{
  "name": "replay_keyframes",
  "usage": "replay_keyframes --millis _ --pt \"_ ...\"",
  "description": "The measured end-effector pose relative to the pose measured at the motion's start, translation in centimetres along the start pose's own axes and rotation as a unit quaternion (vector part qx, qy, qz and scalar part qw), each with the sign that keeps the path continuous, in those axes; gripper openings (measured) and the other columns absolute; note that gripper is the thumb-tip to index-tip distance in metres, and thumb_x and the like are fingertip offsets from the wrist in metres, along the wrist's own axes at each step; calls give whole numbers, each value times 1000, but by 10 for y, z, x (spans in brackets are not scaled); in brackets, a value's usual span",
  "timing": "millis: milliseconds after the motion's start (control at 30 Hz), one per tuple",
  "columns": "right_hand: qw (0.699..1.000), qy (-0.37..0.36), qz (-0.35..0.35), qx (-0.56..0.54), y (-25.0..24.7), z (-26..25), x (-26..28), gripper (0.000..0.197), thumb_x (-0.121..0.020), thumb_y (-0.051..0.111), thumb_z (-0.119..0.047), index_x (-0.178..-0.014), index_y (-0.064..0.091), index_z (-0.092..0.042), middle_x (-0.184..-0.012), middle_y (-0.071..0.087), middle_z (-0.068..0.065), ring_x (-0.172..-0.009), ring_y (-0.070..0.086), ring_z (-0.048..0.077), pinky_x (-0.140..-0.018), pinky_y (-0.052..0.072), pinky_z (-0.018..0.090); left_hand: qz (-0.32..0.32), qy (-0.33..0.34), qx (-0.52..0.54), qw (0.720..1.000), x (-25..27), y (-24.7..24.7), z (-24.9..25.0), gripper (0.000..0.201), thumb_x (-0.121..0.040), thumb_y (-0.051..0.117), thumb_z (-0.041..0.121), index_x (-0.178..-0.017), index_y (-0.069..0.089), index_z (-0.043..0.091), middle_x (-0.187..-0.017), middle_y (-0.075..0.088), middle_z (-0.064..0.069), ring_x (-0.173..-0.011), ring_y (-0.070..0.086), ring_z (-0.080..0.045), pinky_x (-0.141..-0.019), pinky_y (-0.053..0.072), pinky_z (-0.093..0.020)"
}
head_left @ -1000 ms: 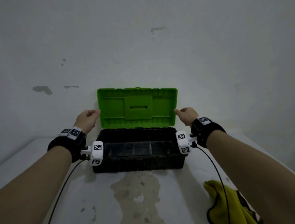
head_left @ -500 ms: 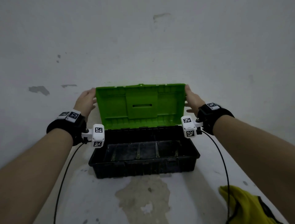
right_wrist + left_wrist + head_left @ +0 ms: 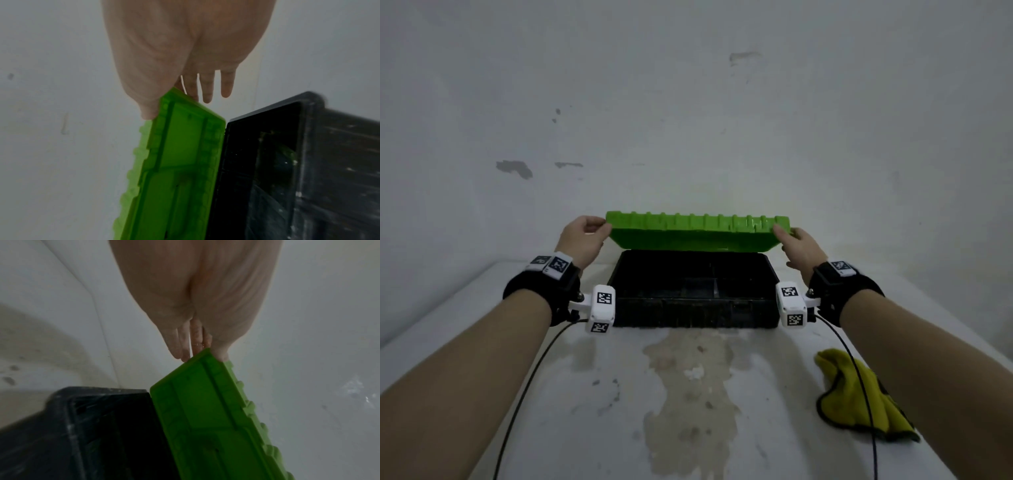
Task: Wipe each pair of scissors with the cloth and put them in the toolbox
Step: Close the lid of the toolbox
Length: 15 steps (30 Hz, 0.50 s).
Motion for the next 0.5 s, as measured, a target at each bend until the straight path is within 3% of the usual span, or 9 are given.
replay_keyframes --millis 100,133,200,267,367,500 --pt "999 -27 -5 45 -3 12 14 54 -90 59 -51 -123 58 -8 -86 55 -6 -90 52 20 -88 46 40 4 7 -38 999 21 -2 -6 26 -90 70 18 -114 68 9 -103 68 -9 -94 64 -23 -98 52 -42" --pt "998 -34 -6 60 -3 16 19 49 -91 59 -46 -121 60 -7 -89 58 -4 -88 52 20 -83 45 36 5 9 -54 998 27 -2 -7 28 -90 70 15 -116 68 5 -101 68 -9 -92 62 -21 -97 51 -39" --pt "995 -39 -8 92 -3 22 26 43 -93 61 -38 -121 61 -6 -105 65 4 -96 58 22 -85 44 33 -1 4 -87 996 36 -3 -11 29 -88 71 12 -115 68 1 -100 68 -10 -91 62 -21 -94 50 -35" --pt "992 -34 -11 119 -3 29 32 44 -92 62 -36 -124 58 -6 -119 64 10 -108 60 26 -92 46 35 -6 -16 -114 993 41 -4 -17 29 -86 74 15 -112 69 2 -99 70 -12 -93 66 -26 -96 52 -39" --pt "990 -31 -18 140 -2 37 38 46 -92 62 -34 -127 55 -5 -124 62 13 -111 59 28 -89 46 34 -5 -45 -123 991 46 -4 -24 30 -84 75 18 -111 71 5 -102 73 -14 -99 69 -31 -98 53 -44" --pt "990 -23 -27 137 0 47 45 47 -90 64 -33 -127 53 -7 -125 61 13 -109 60 30 -94 50 46 2 -54 -150 987 52 -3 -32 31 -84 76 22 -112 72 8 -105 74 -12 -101 68 -28 -99 51 -40"
Point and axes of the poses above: each hand's wrist, its own x-axis away from the middle knuckle, its own y-axis out of the palm, z = x × y, the point moved 1 cm from there along -x, towards the middle knuckle
